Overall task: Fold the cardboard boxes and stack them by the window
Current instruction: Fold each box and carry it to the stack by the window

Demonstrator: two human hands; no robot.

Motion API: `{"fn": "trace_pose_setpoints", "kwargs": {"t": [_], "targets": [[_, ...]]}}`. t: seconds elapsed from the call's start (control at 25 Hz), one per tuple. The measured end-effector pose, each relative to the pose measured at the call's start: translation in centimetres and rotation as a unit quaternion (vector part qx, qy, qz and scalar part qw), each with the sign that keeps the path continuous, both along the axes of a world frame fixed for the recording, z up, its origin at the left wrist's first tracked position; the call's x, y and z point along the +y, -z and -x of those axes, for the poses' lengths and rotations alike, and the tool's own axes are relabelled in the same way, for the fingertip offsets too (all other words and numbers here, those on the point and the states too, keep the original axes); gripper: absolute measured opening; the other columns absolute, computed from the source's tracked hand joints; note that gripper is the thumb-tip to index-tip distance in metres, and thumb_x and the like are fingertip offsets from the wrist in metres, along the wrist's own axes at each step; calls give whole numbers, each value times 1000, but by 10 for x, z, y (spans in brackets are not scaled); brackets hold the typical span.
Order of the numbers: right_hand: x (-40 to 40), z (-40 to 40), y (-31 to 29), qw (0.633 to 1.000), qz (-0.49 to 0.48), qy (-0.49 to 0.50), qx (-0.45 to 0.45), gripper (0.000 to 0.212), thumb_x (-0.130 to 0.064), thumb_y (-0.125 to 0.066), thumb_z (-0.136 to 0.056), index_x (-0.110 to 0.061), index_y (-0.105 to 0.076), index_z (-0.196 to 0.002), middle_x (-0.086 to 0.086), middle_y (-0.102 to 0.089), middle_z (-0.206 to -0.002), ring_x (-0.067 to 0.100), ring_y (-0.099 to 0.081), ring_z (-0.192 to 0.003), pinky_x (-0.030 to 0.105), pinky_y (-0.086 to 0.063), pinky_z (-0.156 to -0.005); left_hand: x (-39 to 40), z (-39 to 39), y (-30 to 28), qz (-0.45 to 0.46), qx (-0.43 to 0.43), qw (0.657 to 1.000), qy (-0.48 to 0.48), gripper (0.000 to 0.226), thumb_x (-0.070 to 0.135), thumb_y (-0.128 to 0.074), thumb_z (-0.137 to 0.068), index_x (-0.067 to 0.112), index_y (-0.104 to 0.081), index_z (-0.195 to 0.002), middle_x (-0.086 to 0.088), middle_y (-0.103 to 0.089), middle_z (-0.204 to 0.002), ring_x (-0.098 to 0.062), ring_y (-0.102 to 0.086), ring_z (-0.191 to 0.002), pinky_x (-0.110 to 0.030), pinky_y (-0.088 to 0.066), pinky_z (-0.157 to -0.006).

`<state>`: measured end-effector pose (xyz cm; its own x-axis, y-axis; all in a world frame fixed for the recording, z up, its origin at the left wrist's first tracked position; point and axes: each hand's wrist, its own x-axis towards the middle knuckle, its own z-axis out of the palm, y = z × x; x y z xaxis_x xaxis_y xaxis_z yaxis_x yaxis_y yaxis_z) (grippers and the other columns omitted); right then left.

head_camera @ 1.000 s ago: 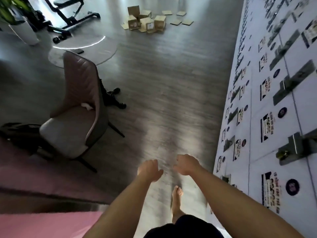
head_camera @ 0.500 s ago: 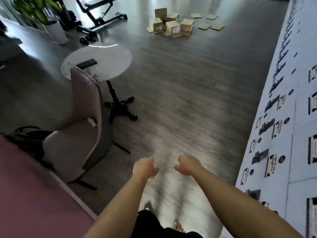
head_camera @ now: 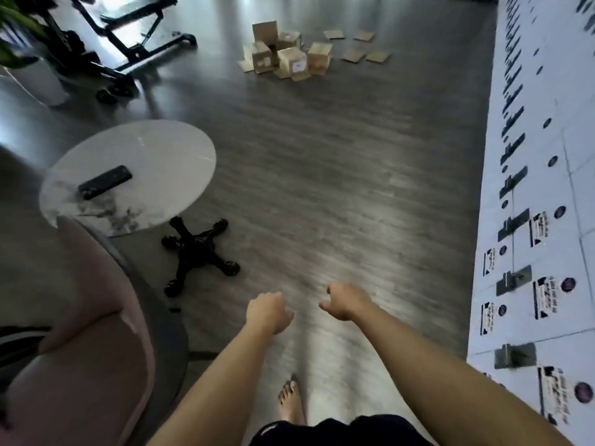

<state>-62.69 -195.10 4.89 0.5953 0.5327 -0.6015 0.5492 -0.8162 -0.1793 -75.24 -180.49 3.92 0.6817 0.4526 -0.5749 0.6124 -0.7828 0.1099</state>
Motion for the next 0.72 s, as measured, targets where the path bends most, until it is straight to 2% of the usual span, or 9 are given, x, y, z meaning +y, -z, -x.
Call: {"fn": "trace_pose_setpoints", "kwargs": {"t": [0.12,0.24,0.4,0.6,0.72], "targets": [[38,-61,-11,1000,-20,15,-2,55,-52,-51,-95,-15,-52,-136,12,-58,-136,31,-57,-120,37,-48,-93,40,-80,-8,5,-16,1000,4,48,49,-51,-95,15,-55,-128,-7,-61,-128,-27,-58,-117,-38,-49,-93],[60,-137,-6,999,2,37,-11,55,-52,-51,-95,-17,-52,-137,12,-57,-137,31,-57,-121,38,-47,-93,59,-161,-1,23,-6,999,25,41,44,-52,-94,16,-59,-122,-6,-63,-124,-27,-60,-113,-37,-51,-91],[84,-251,6,999,26,38,-2,48,-50,-51,-96,-14,-55,-128,12,-60,-128,31,-59,-113,37,-50,-87,88,-267,6,17,3,999,30,42,38,-51,-93,16,-59,-128,-8,-62,-129,-29,-59,-116,-36,-48,-93],[145,-397,-6,1000,29,-6,-9,47,-49,-50,-96,-14,-57,-127,12,-60,-129,31,-60,-114,37,-48,-87,157,-392,-6,14,-20,999,-24,46,50,-51,-95,16,-57,-124,-7,-62,-126,-28,-58,-115,-39,-50,-93],[189,-459,-11,999,37,-31,-19,50,-50,-50,-96,-13,-58,-128,14,-61,-129,32,-60,-115,37,-50,-91,194,-437,-8,42,-32,996,-67,51,53,-52,-95,13,-56,-126,-9,-62,-127,-29,-57,-118,-38,-50,-95]]}}
